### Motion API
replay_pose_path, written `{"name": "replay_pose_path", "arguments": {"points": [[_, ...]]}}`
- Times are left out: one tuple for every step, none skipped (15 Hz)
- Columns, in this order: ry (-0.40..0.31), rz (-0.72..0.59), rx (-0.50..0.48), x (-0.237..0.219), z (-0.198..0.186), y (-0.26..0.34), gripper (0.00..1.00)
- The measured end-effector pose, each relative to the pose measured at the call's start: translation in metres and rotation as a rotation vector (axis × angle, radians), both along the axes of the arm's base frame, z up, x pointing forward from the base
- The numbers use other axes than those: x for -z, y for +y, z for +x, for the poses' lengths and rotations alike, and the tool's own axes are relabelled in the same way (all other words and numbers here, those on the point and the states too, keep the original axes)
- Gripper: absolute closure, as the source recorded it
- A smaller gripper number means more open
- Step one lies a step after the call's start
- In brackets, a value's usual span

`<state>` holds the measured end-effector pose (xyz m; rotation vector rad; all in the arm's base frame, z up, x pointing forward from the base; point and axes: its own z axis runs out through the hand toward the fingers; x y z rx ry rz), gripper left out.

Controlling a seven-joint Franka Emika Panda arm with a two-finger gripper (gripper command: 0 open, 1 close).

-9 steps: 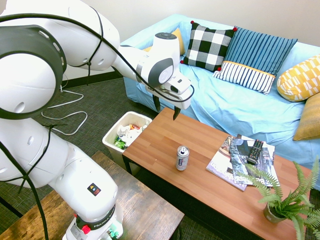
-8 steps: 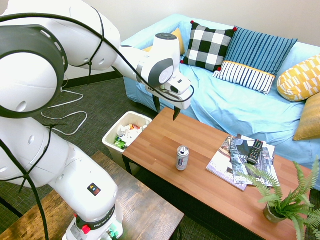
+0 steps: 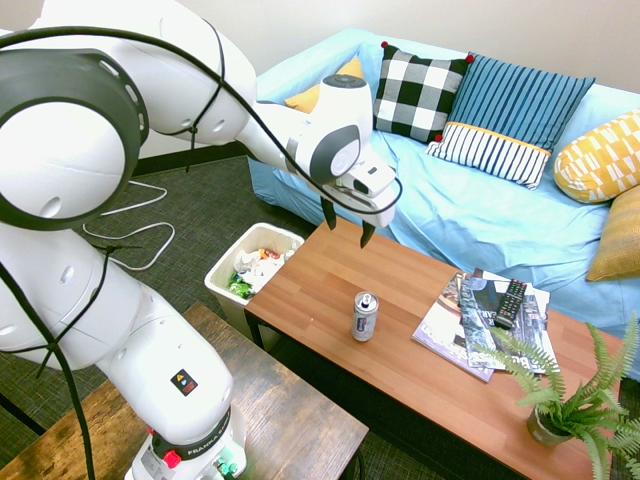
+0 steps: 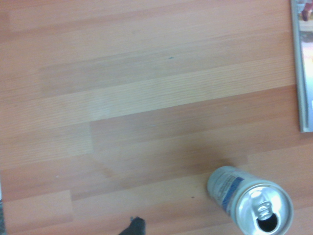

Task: Throw the can in the trash bin

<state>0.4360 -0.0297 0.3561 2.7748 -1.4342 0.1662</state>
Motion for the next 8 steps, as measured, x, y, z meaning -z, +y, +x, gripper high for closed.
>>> {"name": "replay_pose_path", "arguments": {"points": [[-0.004,-0.005,0.025,0.008,-0.001,-0.011,0.00],[-0.006,-0.007,0.049,0.018,-0.001,-0.020,0.00],[-0.006,-0.004,0.067,0.028,-0.002,-0.029,0.00],[-0.006,0.000,0.081,0.039,-0.003,-0.035,0.00],[-0.005,0.004,0.092,0.049,-0.002,-0.040,0.00],[-0.003,0.010,0.103,0.059,-0.002,-0.045,0.00],[-0.001,0.018,0.116,0.069,-0.001,-0.049,0.00],[0.000,0.025,0.125,0.079,-0.001,-0.053,0.00]]}}
